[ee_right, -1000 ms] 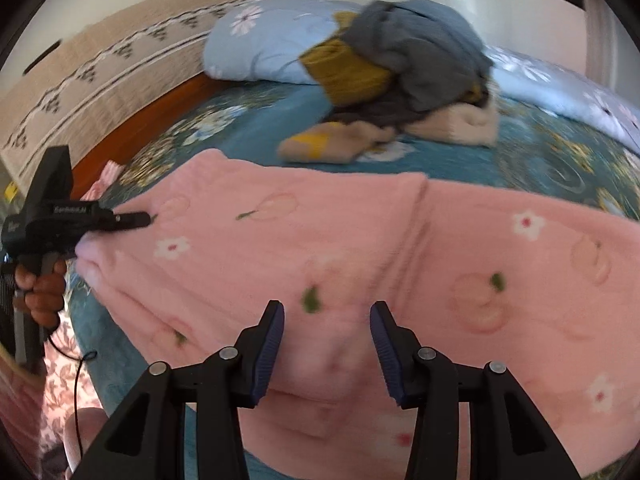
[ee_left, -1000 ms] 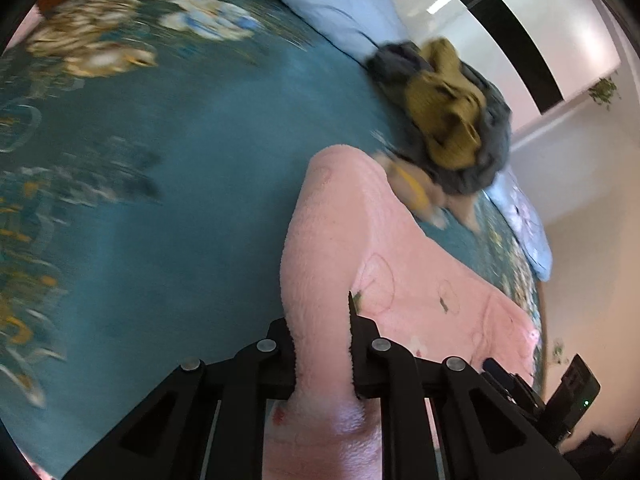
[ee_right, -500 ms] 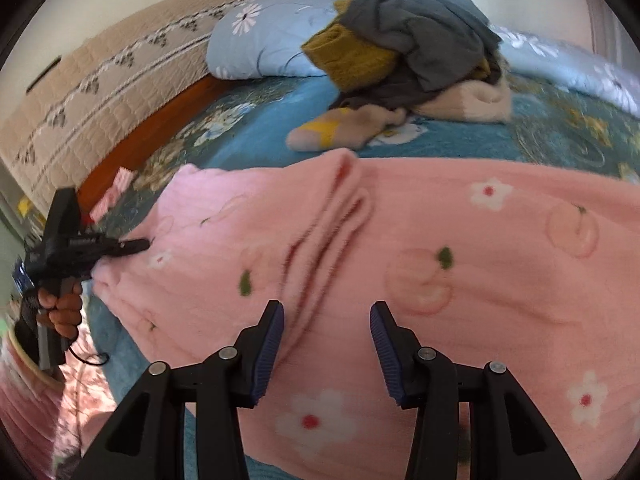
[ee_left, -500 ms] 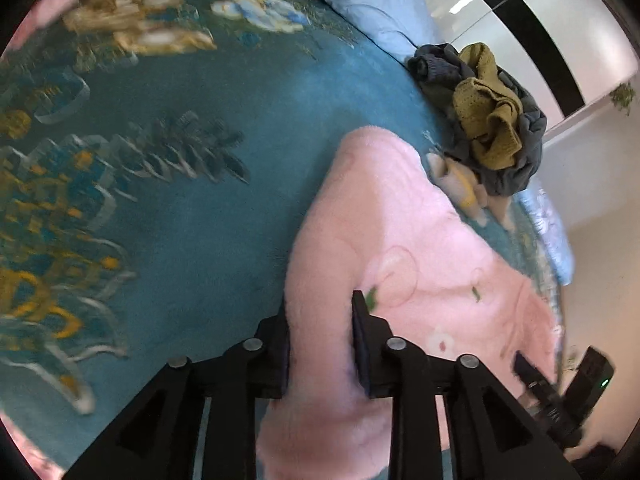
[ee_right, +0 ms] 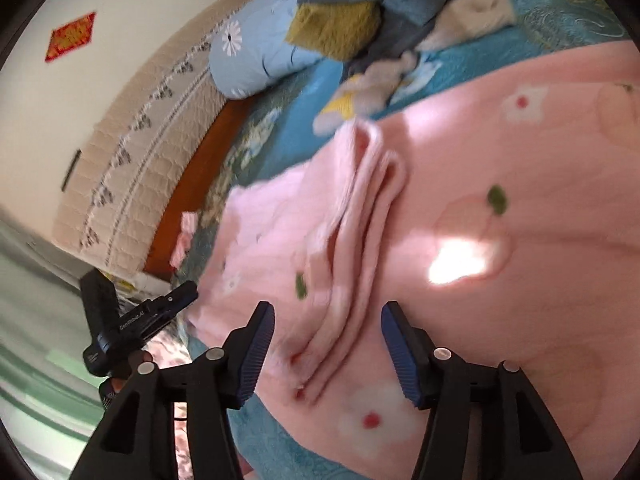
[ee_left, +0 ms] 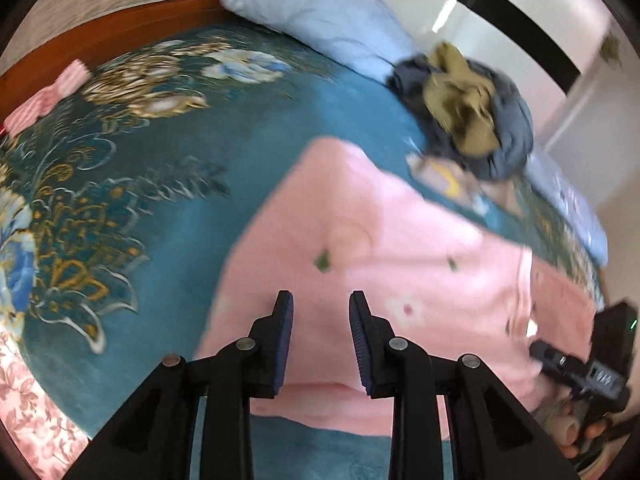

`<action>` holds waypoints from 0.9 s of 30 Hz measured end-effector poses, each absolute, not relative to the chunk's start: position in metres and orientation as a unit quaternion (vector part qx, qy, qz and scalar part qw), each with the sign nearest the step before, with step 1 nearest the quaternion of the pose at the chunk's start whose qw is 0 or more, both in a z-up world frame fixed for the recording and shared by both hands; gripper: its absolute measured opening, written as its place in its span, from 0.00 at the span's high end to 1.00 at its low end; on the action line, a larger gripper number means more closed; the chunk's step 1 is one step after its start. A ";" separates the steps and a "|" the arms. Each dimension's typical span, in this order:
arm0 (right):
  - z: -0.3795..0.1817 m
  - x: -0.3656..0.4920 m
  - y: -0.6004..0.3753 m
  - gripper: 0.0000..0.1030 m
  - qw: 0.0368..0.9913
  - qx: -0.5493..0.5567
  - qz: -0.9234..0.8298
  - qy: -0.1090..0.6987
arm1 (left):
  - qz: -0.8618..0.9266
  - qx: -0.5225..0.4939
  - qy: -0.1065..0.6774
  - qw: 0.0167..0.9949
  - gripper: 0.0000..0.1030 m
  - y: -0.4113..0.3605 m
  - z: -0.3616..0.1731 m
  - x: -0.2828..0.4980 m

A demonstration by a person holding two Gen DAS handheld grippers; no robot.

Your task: Fold clothes

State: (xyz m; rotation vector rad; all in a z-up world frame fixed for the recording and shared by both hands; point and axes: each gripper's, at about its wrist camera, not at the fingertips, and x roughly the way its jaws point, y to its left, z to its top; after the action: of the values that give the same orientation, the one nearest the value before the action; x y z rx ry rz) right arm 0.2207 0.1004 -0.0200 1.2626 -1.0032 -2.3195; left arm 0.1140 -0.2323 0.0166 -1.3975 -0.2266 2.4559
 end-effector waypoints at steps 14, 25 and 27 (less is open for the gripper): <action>0.007 0.235 0.086 0.85 0.174 0.428 -0.820 -0.339 | 0.851 -0.488 -0.117 0.155 0.72 -0.243 -0.013 0.135; -0.020 0.226 0.083 0.84 0.149 0.497 -0.798 -0.308 | 0.859 -0.475 -0.120 0.150 0.72 -0.241 -0.014 0.147; -0.012 0.227 0.082 0.79 0.154 0.491 -0.805 -0.296 | 0.862 -0.473 -0.117 0.141 0.72 -0.238 -0.009 0.152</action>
State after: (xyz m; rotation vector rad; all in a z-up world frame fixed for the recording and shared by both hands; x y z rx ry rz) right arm 0.2269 0.0822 -0.0123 1.4078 -0.8476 -2.3075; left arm 0.1524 -0.2385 -0.0085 -1.3672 -0.3371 2.4878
